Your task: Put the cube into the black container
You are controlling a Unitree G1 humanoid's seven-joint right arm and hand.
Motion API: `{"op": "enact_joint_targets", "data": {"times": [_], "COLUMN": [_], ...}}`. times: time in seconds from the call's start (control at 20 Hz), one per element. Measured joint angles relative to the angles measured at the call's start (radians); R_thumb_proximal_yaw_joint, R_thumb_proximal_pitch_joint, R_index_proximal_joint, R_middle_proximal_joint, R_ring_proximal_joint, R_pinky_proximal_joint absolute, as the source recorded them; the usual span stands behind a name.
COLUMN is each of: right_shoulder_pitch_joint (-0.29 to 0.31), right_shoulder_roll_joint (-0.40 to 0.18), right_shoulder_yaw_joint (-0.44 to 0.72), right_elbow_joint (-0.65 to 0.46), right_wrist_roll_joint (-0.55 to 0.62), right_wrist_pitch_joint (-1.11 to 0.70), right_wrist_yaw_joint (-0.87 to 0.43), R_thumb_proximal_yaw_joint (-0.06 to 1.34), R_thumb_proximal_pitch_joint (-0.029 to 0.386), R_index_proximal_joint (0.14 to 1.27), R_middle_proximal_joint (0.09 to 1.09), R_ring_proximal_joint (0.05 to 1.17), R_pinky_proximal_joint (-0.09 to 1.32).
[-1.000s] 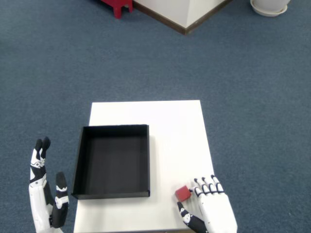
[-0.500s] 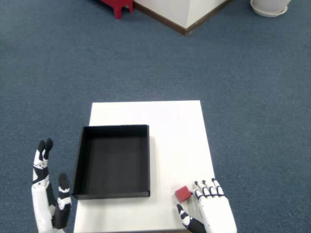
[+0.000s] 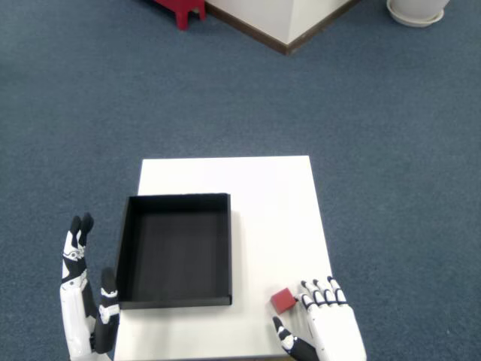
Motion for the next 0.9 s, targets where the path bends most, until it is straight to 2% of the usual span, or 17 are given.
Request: {"op": "enact_joint_targets", "data": {"times": [0.9], "right_shoulder_pitch_joint": [-0.004], "right_shoulder_roll_joint": [0.019], "right_shoulder_yaw_joint": [-0.003], "right_elbow_joint": [-0.006], "right_wrist_roll_joint": [0.010], "right_wrist_pitch_joint": [0.052], "right_wrist_yaw_joint": [-0.009], "R_thumb_proximal_yaw_joint": [0.25], "R_thumb_proximal_pitch_joint": [0.126], "R_index_proximal_joint": [0.65], "R_middle_proximal_joint": [0.32], "R_ring_proximal_joint": [0.28], "R_pinky_proximal_joint": [0.00]}}
